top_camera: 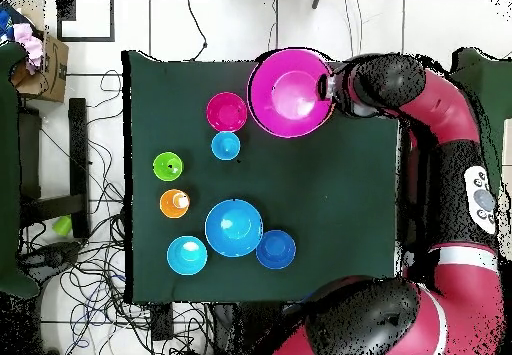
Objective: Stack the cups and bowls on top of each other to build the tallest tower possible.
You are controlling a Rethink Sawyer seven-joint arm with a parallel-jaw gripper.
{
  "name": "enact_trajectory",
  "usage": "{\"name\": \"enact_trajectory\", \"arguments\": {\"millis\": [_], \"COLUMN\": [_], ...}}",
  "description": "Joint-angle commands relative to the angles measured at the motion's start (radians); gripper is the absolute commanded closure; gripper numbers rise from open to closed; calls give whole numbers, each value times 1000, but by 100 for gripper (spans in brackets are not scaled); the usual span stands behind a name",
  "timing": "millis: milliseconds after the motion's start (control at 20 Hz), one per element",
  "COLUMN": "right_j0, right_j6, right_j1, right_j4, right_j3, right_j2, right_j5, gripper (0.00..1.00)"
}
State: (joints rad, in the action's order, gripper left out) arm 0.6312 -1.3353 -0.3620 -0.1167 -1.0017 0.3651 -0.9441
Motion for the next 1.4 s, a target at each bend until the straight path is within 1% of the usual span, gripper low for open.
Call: {"name": "enact_trajectory", "arguments": {"millis": [50, 450, 650, 900, 1050, 1200, 1350, 1400], "right_j0": [-18, 3, 6, 20, 41, 59, 91, 95], "right_j6": [-84, -56, -47, -37, -28, -16, -10, -13], "right_j1": [9, 18, 38, 19, -32, -74, -127, -140], "right_j4": [-53, -41, -43, -39, -24, -26, -20, -22], "right_j3": [-124, -164, -160, -199, -277, -342, -452, -474], "right_j2": [-16, -6, -2, 5, 22, 29, 59, 61], "right_j5": [143, 192, 224, 235, 234, 248, 281, 287], "gripper": [100, 100, 100, 100, 100, 100, 100, 100]}}
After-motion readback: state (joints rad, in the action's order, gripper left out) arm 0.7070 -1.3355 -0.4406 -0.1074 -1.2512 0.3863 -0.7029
